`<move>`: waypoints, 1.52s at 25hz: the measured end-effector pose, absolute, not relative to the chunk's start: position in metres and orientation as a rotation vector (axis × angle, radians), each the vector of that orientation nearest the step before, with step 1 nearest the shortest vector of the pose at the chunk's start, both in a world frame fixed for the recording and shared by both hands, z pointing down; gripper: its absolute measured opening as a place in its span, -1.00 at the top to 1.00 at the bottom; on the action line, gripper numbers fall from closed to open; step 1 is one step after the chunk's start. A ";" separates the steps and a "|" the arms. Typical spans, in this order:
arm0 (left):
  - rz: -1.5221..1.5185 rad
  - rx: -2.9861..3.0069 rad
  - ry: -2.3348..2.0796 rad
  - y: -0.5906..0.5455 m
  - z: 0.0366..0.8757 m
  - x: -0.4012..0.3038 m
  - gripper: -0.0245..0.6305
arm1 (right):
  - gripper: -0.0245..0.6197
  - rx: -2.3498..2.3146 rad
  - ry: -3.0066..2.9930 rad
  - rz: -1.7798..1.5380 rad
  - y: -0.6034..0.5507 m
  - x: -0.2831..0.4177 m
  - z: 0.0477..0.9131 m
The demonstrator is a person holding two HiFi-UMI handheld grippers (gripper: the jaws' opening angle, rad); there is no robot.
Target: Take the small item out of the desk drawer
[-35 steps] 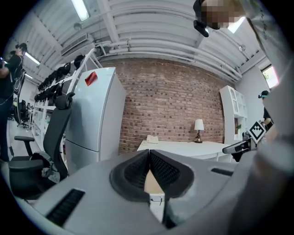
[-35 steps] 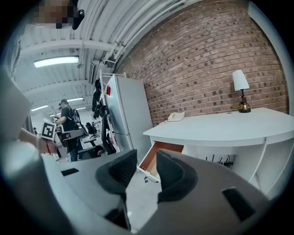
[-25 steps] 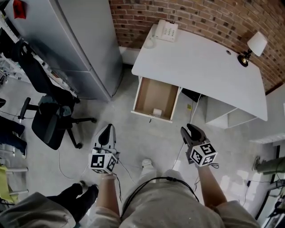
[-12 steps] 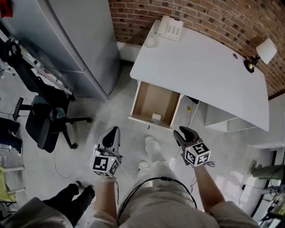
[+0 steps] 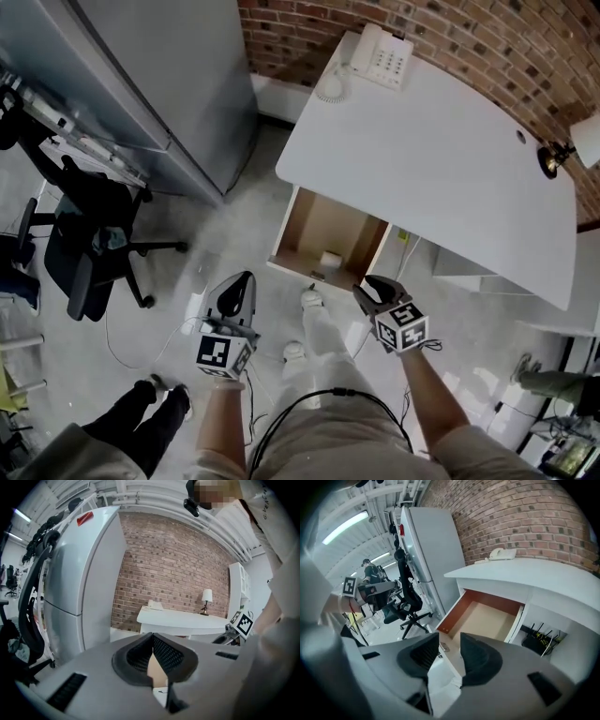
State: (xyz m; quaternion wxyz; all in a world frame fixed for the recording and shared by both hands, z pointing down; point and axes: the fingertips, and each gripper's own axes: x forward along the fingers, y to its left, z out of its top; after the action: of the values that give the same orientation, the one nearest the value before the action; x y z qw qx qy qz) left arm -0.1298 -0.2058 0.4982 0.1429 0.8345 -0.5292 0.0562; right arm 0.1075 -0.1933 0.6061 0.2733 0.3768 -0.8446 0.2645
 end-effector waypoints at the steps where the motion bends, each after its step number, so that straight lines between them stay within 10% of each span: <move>1: 0.164 2.394 -1.527 -0.209 0.504 -0.129 0.91 | 0.46 0.986 -2.259 0.708 -0.197 0.105 0.614; 38: 0.147 2.217 -1.558 -0.255 0.626 -0.124 0.91 | 0.29 0.366 -1.770 0.444 -0.246 0.057 0.814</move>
State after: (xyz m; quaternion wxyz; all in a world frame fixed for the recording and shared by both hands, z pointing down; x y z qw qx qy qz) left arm -0.1243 -0.2551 0.6260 0.2123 0.7983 -0.5612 0.0531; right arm 0.0574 -0.2461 0.8140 0.5974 0.1577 -0.7627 0.1913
